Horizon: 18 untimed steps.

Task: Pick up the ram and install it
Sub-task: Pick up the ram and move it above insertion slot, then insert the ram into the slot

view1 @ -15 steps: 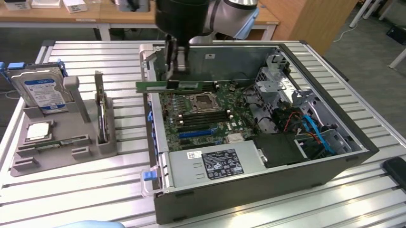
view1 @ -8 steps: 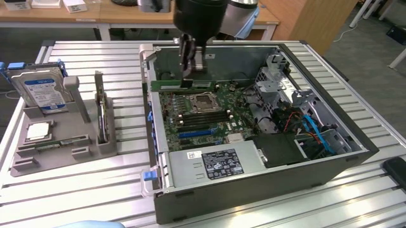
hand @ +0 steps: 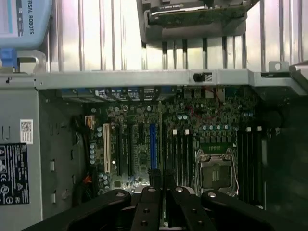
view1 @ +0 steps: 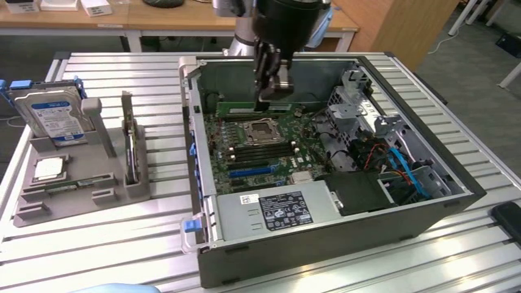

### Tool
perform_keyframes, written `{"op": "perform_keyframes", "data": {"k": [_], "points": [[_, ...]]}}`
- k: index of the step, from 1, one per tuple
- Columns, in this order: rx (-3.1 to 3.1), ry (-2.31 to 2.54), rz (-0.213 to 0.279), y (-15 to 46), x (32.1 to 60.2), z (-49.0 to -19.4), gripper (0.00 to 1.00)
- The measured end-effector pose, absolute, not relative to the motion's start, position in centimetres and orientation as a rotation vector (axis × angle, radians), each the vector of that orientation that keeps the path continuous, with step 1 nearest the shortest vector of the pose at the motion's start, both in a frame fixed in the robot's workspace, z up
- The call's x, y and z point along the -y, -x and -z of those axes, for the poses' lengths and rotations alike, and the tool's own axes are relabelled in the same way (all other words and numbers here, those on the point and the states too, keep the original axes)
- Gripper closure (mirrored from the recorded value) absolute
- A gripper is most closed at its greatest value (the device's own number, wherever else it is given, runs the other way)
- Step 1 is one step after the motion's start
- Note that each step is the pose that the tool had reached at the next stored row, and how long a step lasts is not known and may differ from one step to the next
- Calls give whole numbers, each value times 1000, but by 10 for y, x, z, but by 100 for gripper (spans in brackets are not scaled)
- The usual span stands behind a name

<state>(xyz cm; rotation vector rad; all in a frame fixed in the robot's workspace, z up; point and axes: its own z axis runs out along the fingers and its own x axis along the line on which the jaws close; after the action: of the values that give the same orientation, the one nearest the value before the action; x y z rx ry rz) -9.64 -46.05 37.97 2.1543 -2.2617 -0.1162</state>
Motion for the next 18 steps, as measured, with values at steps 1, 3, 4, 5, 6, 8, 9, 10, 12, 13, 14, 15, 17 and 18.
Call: {"op": "perform_keyframes", "data": {"k": [1, 3, 4, 5, 6, 8, 9, 10, 12, 13, 14, 15, 17, 18], "points": [[2262, -2154, 116, 92, 461, -380, 87], [2261, -2154, 117, 83, 461, -380, 87], [2262, -2154, 117, 79, 460, -380, 87], [2261, -2154, 117, 74, 460, -380, 87], [2261, -2154, 117, 70, 461, -380, 87], [2261, -2154, 117, 61, 461, -380, 87], [2261, -2153, 118, 57, 461, -380, 87], [2261, -2153, 118, 52, 461, -380, 87], [2261, -2153, 118, 47, 461, -380, 87], [2261, -2153, 118, 47, 461, -380, 87], [2261, -2153, 118, 47, 461, -380, 87], [2261, -2153, 118, 47, 461, -380, 87], [2261, -2153, 118, 47, 461, -380, 87], [2261, -2153, 118, 47, 461, -380, 87]]}}
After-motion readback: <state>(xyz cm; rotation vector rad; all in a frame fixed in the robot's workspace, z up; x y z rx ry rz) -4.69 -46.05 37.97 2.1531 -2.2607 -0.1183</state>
